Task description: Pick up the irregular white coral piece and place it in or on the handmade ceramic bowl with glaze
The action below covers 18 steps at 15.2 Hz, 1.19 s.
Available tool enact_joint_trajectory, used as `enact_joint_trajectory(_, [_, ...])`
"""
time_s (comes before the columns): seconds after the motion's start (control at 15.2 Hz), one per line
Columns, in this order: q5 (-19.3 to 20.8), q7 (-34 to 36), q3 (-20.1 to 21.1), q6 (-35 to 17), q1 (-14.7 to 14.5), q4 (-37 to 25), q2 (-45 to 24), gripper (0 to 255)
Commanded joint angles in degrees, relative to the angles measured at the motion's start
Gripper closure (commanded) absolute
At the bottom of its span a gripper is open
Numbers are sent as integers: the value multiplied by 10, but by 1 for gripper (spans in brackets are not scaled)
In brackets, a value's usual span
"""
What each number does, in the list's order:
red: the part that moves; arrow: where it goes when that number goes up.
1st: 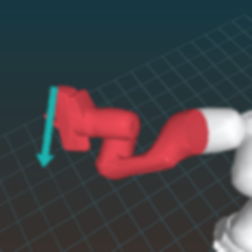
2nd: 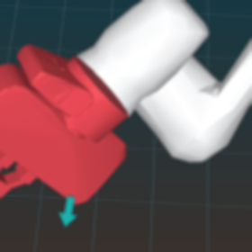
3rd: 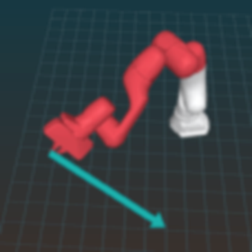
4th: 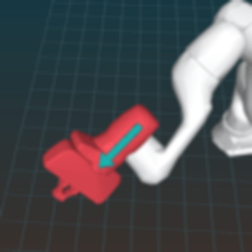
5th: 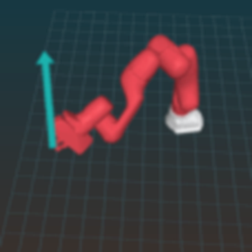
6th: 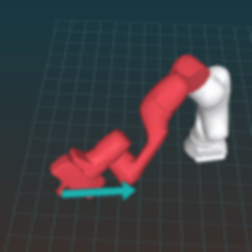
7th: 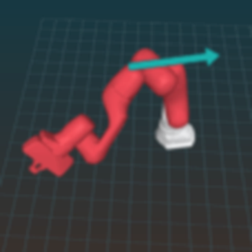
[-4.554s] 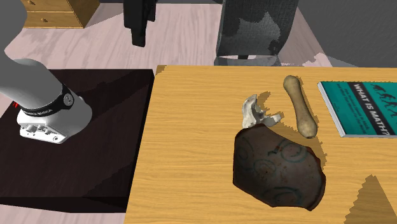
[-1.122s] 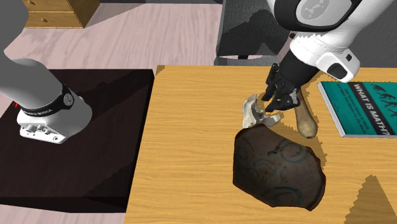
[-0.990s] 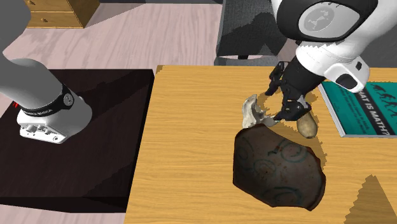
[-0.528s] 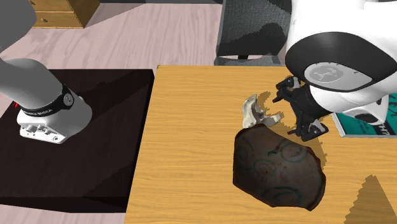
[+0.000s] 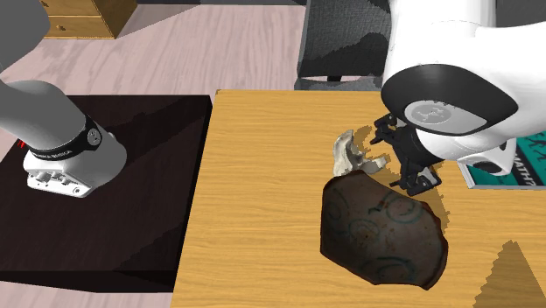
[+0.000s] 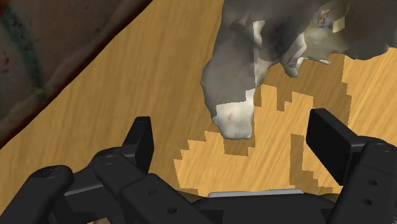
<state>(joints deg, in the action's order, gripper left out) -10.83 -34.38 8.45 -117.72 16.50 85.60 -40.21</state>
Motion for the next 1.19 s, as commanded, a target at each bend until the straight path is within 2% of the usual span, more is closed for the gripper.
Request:
enact_joint_trajectory(0.0, [0, 0, 0, 0, 0, 0, 0, 0])
enact_joint_trajectory(0.13, [0, 0, 0, 0, 0, 0, 0, 0])
enact_joint_trajectory(0.2, [0, 0, 0, 0, 0, 0, 0, 255])
enact_joint_trajectory(0.79, [0, 0, 0, 0, 0, 0, 0, 255])
enact_joint_trajectory(1.12, [0, 6, 1, 26, 1, -6, 20, 255])
